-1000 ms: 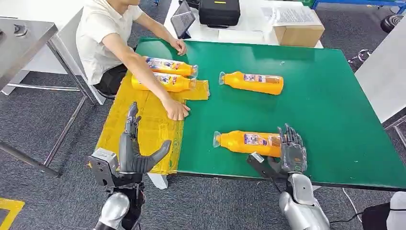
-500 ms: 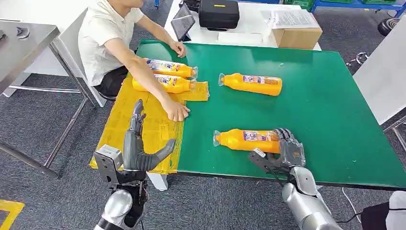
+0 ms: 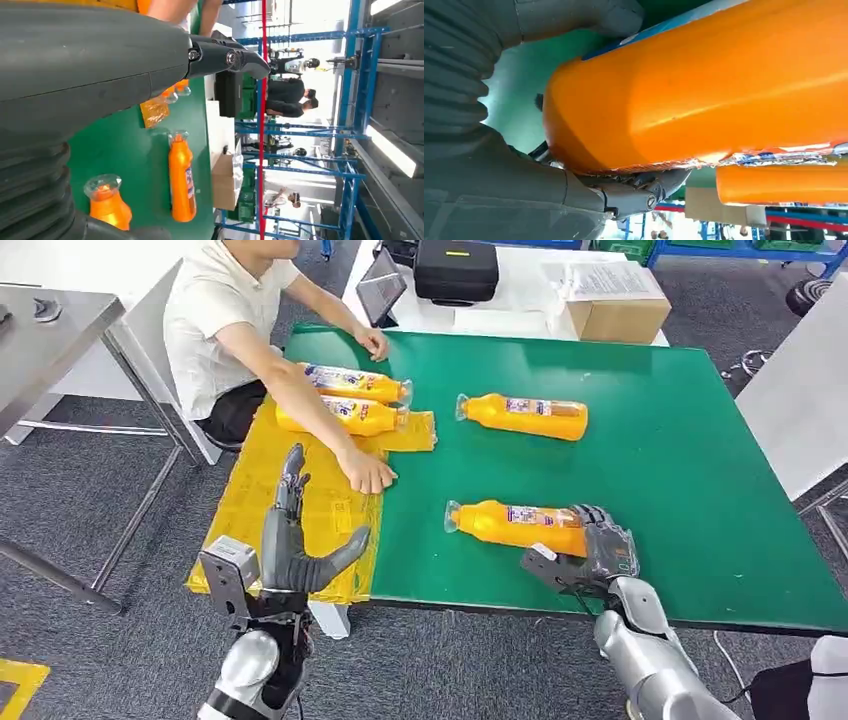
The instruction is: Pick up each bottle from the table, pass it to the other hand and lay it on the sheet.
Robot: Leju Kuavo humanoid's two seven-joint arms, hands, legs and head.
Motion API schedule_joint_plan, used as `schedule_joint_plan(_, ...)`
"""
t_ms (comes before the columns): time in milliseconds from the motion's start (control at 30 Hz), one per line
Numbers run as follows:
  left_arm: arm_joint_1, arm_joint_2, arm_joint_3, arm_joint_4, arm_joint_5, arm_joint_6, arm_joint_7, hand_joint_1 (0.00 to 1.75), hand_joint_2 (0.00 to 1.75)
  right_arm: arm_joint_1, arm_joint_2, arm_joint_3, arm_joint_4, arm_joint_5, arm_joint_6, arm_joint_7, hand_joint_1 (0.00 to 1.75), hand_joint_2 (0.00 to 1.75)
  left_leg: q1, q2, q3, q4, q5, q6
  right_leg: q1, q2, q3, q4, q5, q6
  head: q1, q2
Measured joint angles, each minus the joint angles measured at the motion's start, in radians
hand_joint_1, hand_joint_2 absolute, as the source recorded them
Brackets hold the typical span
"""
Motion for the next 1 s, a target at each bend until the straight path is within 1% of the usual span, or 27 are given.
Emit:
schedule_joint_plan(67,-0.001,0.0,-0.002,0.0,0.001,-0.001,-0.007,0.0,1.75,0.001,0.0,0.0,0.0,-0.047,-0.001,-0.042,1.75,1.75,0.0,0.0,0.0,0.0,0.0,0.0,0.0,0.0,0.0,0.0,0.002,0.002,0.0,0.0)
schedule_joint_plan(133,0.003,0.0,-0.002,0.0,0.003,0.005,-0.022,0.0,1.75,0.009,0.003,-0.005,-0.003,-0.148,-0.001,-0.126,1.75,1.75,0.0,0.0,-0.001,0.0,0.001,0.0,0.0,0.0,0.011,0.001,0.003,0.003,0.0,0.0)
schedule_joint_plan(200,0.023,-0.004,-0.001,0.0,0.052,-0.011,-0.022,0.0,1.75,0.034,0.019,-0.023,-0.028,-0.276,-0.002,-0.213,1.75,1.75,0.0,0.002,0.0,0.0,0.001,0.0,0.0,0.001,0.012,0.001,0.003,0.003,0.0,0.0)
schedule_joint_plan(233,0.042,-0.009,0.002,0.0,0.115,-0.041,-0.007,0.0,1.75,0.053,0.033,-0.034,-0.056,-0.337,-0.003,-0.249,1.75,1.75,0.0,0.002,0.0,0.0,0.001,0.0,0.0,0.002,0.011,0.001,0.003,0.003,-0.001,0.0)
schedule_joint_plan(333,0.114,-0.024,0.014,0.001,0.312,-0.122,0.019,0.0,1.75,0.123,0.075,-0.045,-0.164,-0.493,-0.002,-0.29,1.75,1.75,0.001,0.002,-0.004,0.0,0.0,-0.001,0.001,0.002,0.007,0.001,0.002,0.002,0.0,0.0)
schedule_joint_plan(400,0.151,-0.027,0.017,0.005,0.39,-0.129,0.021,0.0,1.75,0.172,0.101,-0.047,-0.254,-0.598,0.006,-0.298,1.75,1.75,0.002,0.001,-0.008,0.0,0.0,-0.001,0.002,0.002,0.004,0.001,0.001,0.002,0.0,0.0)
schedule_joint_plan(467,0.18,-0.027,0.018,0.013,0.414,-0.125,0.017,0.0,1.75,0.217,0.122,-0.047,-0.34,-0.667,0.014,-0.297,1.75,1.75,0.002,0.0,-0.013,0.0,0.0,-0.001,0.002,0.001,0.0,0.001,0.001,0.001,0.0,0.0)
schedule_joint_plan(567,0.195,-0.026,0.012,0.03,0.43,-0.104,0.015,0.0,1.75,0.272,0.151,-0.045,-0.466,-0.772,0.037,-0.311,1.75,1.75,0.002,-0.001,-0.017,0.0,0.001,-0.001,0.002,0.0,-0.003,0.002,0.001,0.001,-0.001,0.0)
schedule_joint_plan(667,0.193,-0.019,0.008,0.053,0.477,-0.124,0.031,0.0,1.75,0.3,0.178,-0.038,-0.577,-0.86,0.077,-0.315,1.75,1.75,0.002,-0.001,-0.017,0.0,0.001,-0.001,0.002,0.0,-0.004,0.002,0.002,0.001,0.0,0.0)
schedule_joint_plan(833,0.185,-0.008,-0.003,0.079,0.511,-0.146,0.045,0.0,1.75,0.322,0.209,-0.001,-0.685,-0.883,0.095,-0.311,1.75,1.75,0.002,-0.001,-0.018,0.0,0.001,-0.001,0.002,0.0,-0.005,0.002,0.002,0.002,0.0,0.0)
schedule_joint_plan(867,0.185,-0.006,-0.005,0.082,0.514,-0.147,0.046,0.0,1.75,0.324,0.212,0.002,-0.692,-0.886,0.093,-0.311,1.75,1.75,0.002,-0.001,-0.018,0.0,0.001,-0.001,0.002,0.0,-0.005,0.002,0.002,0.002,-0.001,0.0)
schedule_joint_plan(933,0.185,-0.004,-0.009,0.086,0.514,-0.148,0.046,0.0,1.75,0.329,0.216,0.012,-0.712,-0.895,0.092,-0.311,1.69,1.75,0.002,-0.001,-0.018,0.0,0.001,-0.001,0.002,0.0,-0.005,0.002,0.001,0.001,0.0,0.0)
schedule_joint_plan(1000,0.185,-0.001,-0.013,0.089,0.516,-0.15,0.047,0.0,1.75,0.33,0.217,0.015,-0.723,-0.897,0.091,-0.311,1.71,1.75,0.002,-0.001,-0.018,0.0,0.001,-0.001,0.002,0.0,-0.005,0.002,0.001,0.001,0.0,0.0)
